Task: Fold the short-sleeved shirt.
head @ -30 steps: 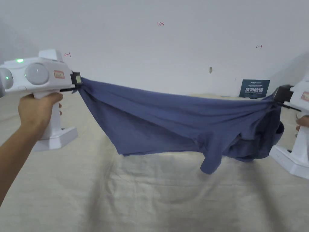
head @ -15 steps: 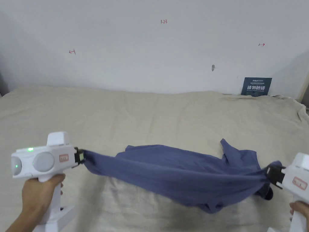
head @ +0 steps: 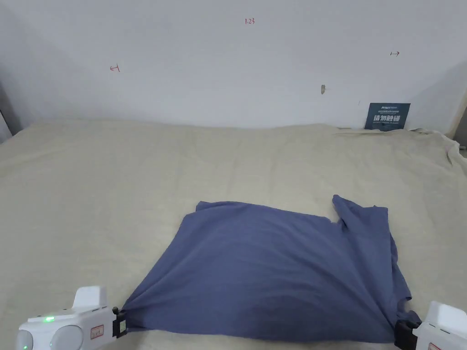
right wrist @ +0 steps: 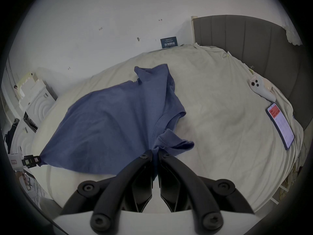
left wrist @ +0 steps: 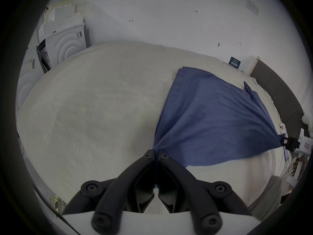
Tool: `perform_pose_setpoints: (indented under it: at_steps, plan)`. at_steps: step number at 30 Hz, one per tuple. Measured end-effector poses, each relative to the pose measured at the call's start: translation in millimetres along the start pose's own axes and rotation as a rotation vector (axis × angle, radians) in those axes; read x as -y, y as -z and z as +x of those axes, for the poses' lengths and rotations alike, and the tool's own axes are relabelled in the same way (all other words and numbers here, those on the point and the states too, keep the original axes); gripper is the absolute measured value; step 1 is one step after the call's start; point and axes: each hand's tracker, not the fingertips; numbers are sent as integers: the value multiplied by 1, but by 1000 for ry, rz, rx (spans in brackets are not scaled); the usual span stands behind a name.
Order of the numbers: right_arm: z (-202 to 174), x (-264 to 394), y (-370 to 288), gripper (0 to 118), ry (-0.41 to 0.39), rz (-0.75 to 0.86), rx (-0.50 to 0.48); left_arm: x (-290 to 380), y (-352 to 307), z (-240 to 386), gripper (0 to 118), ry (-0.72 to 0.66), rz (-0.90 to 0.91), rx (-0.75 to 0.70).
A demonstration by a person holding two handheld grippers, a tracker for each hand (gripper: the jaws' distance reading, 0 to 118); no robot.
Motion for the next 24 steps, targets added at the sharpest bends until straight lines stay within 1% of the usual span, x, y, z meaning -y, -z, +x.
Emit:
perform_pose_setpoints:
  at_steps: [4, 12, 15, 18, 21, 24]
  plan:
    - [1, 16, -18, 3, -17, -12, 4, 22, -17, -7, 0, 18, -20, -7]
    - [7, 42, -58, 3, -29, -55, 15, 54, -57, -33, 0, -9, -47, -10]
    - [7, 51, -63, 4, -29, -90, 19, 61, -65, -37, 0, -32, -65, -9]
    - [5, 56, -53, 4, -17, -126, 31, 64, -54, -35, 0, -47, -90, -18]
    - [4, 56, -36, 4, -23, -186, 70, 64, -37, -30, 0, -62, -128, -41]
    - [8, 55, -18, 4, -2, -233, 81, 65, -23, -27, 0, -62, -153, -67]
